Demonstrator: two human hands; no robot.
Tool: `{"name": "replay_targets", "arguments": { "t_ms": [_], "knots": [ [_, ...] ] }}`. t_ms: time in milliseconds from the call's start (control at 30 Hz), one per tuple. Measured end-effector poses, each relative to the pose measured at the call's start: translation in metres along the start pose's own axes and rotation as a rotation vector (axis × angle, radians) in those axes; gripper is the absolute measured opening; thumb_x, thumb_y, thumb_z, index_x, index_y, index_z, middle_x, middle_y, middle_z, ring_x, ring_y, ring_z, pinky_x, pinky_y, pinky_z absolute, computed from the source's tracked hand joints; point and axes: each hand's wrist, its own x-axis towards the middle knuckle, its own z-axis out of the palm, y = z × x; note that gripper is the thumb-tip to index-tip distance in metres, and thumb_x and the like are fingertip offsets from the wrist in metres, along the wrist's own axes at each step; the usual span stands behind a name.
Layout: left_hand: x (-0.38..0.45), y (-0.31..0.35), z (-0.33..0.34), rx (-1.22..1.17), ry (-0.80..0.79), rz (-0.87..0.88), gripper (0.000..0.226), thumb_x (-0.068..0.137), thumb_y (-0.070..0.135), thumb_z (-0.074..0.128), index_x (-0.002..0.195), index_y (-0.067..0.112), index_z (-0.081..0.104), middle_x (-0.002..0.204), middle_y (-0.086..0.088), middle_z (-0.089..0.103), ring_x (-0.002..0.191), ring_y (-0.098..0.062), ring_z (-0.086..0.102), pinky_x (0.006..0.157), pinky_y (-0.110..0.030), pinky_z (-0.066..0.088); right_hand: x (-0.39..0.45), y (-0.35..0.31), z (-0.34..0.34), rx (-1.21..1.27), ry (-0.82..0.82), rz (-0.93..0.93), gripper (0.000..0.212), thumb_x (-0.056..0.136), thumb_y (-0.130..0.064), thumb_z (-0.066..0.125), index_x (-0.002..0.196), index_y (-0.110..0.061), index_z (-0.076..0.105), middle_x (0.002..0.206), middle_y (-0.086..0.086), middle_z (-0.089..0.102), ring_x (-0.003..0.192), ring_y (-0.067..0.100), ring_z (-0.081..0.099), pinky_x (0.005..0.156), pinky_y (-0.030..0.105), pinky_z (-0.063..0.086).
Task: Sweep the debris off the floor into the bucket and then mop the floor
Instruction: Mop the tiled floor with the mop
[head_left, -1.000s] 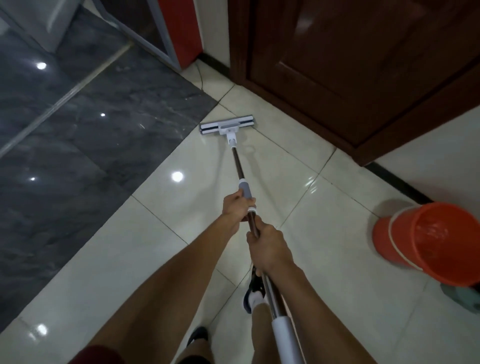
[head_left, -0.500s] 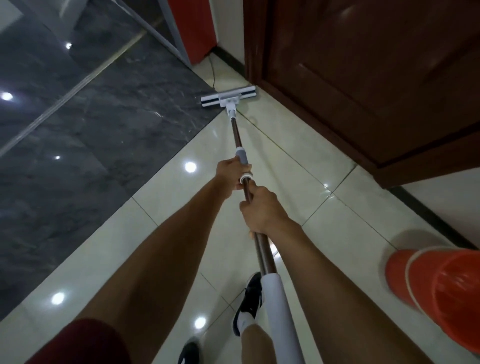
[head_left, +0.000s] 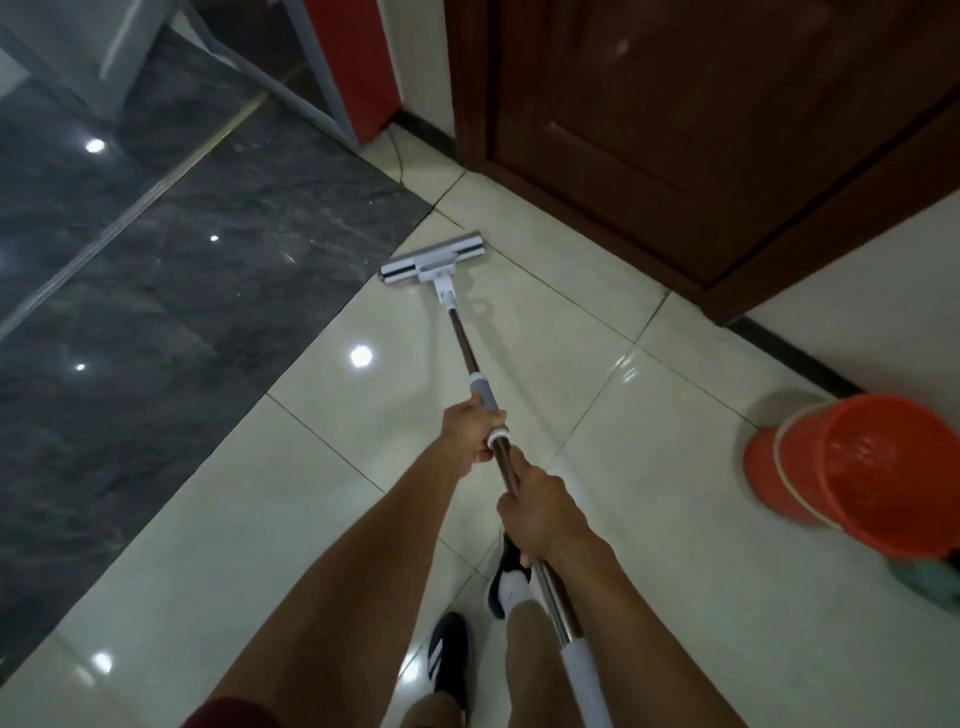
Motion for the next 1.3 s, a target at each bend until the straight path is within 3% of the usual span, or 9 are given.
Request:
{"name": "replay_targets", "arguments": {
  "t_ms": [200, 300, 467, 600, 667, 767, 900, 1133, 1300],
  "knots": [
    [-0.059, -0.112, -0.007, 0.071, -0.034, -0.036, 0.025, 0.085, 0.008, 0.076, 0.097, 0.029, 0.07, 0.105, -0.018, 0.07, 0.079, -0.027, 0.066, 0.071, -0.038, 0.054, -0.097, 0.067, 0.074, 0.166, 0.044, 0.076, 0.06, 0.097, -0.016, 0.048, 0.152, -0.035, 0.032, 0.092, 0.004, 0.063, 0.075, 0.016, 0.061, 0.064, 0.022, 0.047],
    [-0.089, -0.156, -0.016, 0.076, -0.041, -0.07, 0.042, 0.081, 0.005, 0.079, 0.118, 0.024, 0.071, 0.096, -0.012, 0.07, 0.074, -0.027, 0.066, 0.07, -0.039, 0.054, -0.142, 0.085, 0.104, 0.278, 0.064, 0.12, 0.053, 0.096, -0.013, 0.049, 0.147, -0.029, 0.043, 0.076, -0.002, 0.058, 0.06, 0.009, 0.055, 0.051, 0.014, 0.044],
    [-0.123, -0.208, -0.022, 0.121, -0.049, -0.079, 0.051, 0.079, 0.001, 0.08, 0.121, 0.028, 0.069, 0.109, -0.013, 0.071, 0.083, -0.029, 0.07, 0.083, -0.054, 0.06, -0.192, 0.111, 0.145, 0.422, 0.08, 0.198, 0.052, 0.094, -0.017, 0.049, 0.144, -0.034, 0.044, 0.075, -0.002, 0.058, 0.055, 0.012, 0.054, 0.056, 0.031, 0.053],
    [-0.153, -0.243, -0.012, 0.16, -0.027, -0.048, 0.036, 0.084, 0.0, 0.076, 0.086, 0.034, 0.066, 0.103, -0.016, 0.067, 0.083, -0.031, 0.066, 0.089, -0.054, 0.056, -0.224, 0.143, 0.164, 0.529, 0.105, 0.247, 0.052, 0.094, -0.019, 0.051, 0.143, -0.038, 0.045, 0.078, -0.001, 0.058, 0.055, 0.012, 0.054, 0.05, 0.025, 0.045],
    [-0.168, -0.267, -0.004, 0.184, -0.034, -0.037, 0.029, 0.085, 0.0, 0.076, 0.098, 0.025, 0.07, 0.102, -0.016, 0.066, 0.084, -0.031, 0.066, 0.087, -0.052, 0.057, -0.245, 0.163, 0.174, 0.574, 0.11, 0.255, 0.051, 0.095, -0.017, 0.051, 0.142, -0.037, 0.046, 0.076, -0.001, 0.057, 0.054, 0.011, 0.053, 0.046, 0.021, 0.042],
    [-0.195, -0.308, 0.01, 0.281, -0.063, -0.028, 0.041, 0.087, 0.004, 0.076, 0.121, 0.021, 0.062, 0.096, -0.01, 0.064, 0.081, -0.026, 0.067, 0.078, -0.042, 0.063, -0.279, 0.2, 0.19, 0.606, 0.129, 0.257, 0.044, 0.095, -0.016, 0.049, 0.136, -0.034, 0.052, 0.072, -0.001, 0.056, 0.051, 0.013, 0.053, 0.048, 0.024, 0.043],
    [-0.231, -0.37, 0.03, 0.405, -0.068, 0.015, 0.027, 0.088, 0.01, 0.076, 0.111, 0.005, 0.061, 0.1, -0.018, 0.065, 0.069, -0.02, 0.065, 0.044, -0.026, 0.052, -0.326, 0.255, 0.212, 0.644, 0.138, 0.287, 0.047, 0.095, -0.016, 0.049, 0.138, -0.036, 0.049, 0.075, 0.004, 0.056, 0.046, 0.017, 0.051, 0.042, 0.024, 0.043],
    [-0.288, -0.462, 0.065, 0.297, -0.026, -0.012, 0.031, 0.09, 0.008, 0.074, 0.078, 0.026, 0.052, 0.088, -0.014, 0.067, 0.077, -0.032, 0.068, 0.083, -0.053, 0.061, -0.394, 0.338, 0.242, 0.571, 0.159, 0.186, 0.042, 0.091, -0.01, 0.054, 0.13, -0.024, 0.056, 0.074, 0.0, 0.054, 0.058, 0.014, 0.052, 0.053, 0.022, 0.043],
    [-0.322, -0.513, 0.078, 0.249, -0.018, 0.023, 0.018, 0.088, 0.007, 0.075, 0.105, 0.004, 0.068, 0.099, -0.028, 0.07, 0.07, -0.037, 0.068, 0.077, -0.06, 0.06, -0.435, 0.377, 0.261, 0.52, 0.177, 0.176, 0.04, 0.087, -0.009, 0.055, 0.124, -0.022, 0.057, 0.083, 0.001, 0.059, 0.068, 0.016, 0.058, 0.063, 0.027, 0.05]
  ]
}}
